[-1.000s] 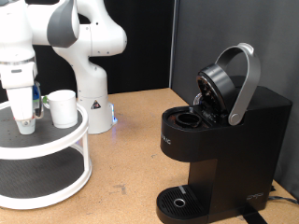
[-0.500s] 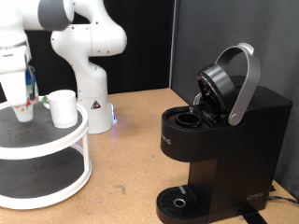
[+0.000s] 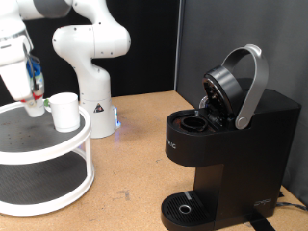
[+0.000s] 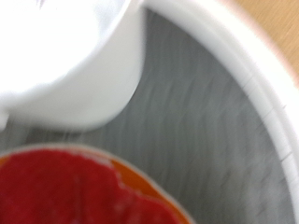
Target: Make a cup of coffee with the keurig machine
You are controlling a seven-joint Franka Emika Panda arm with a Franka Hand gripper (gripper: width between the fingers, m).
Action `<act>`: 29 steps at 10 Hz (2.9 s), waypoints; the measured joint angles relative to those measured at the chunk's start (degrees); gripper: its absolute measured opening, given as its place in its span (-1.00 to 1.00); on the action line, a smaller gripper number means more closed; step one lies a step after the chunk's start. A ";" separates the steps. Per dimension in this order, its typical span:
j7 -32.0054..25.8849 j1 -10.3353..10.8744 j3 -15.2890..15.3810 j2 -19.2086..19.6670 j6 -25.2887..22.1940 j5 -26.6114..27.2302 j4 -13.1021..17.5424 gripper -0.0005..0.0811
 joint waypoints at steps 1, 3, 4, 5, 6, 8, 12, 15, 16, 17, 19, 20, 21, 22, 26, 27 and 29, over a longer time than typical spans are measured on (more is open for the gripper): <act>0.12 1.00 -0.02 0.00 -2.55 4.31 2.08 0.06; 0.66 3.22 0.05 -0.07 -5.48 12.21 5.48 0.06; 1.49 4.32 0.51 -0.10 -5.62 14.67 6.47 0.06; 2.55 4.88 0.94 -0.05 -5.62 15.48 6.86 0.06; 2.50 4.79 0.92 -0.03 -5.62 15.33 6.74 0.06; 3.24 5.21 0.95 -0.04 -3.72 19.94 6.55 0.06; 4.59 10.47 2.90 0.63 0.53 30.03 7.33 0.06; 9.54 12.04 7.06 2.70 6.64 30.62 7.42 0.06; 9.43 12.04 6.96 2.69 6.30 30.62 7.41 0.06; 9.46 12.45 6.81 2.70 6.21 33.82 7.47 0.06; 11.48 14.90 7.10 3.52 6.83 42.19 8.84 0.06; 12.84 15.94 7.37 4.52 5.04 42.75 10.34 0.06; 13.39 16.86 7.55 5.94 1.20 42.71 12.52 0.06; 13.95 17.64 7.84 7.54 -1.71 42.67 14.77 0.06; 16.16 20.01 10.75 12.95 -3.27 42.75 21.29 0.06; 16.58 20.52 11.40 14.29 -3.26 42.75 22.86 0.06; 17.56 21.07 12.46 17.33 -3.22 42.75 26.01 0.06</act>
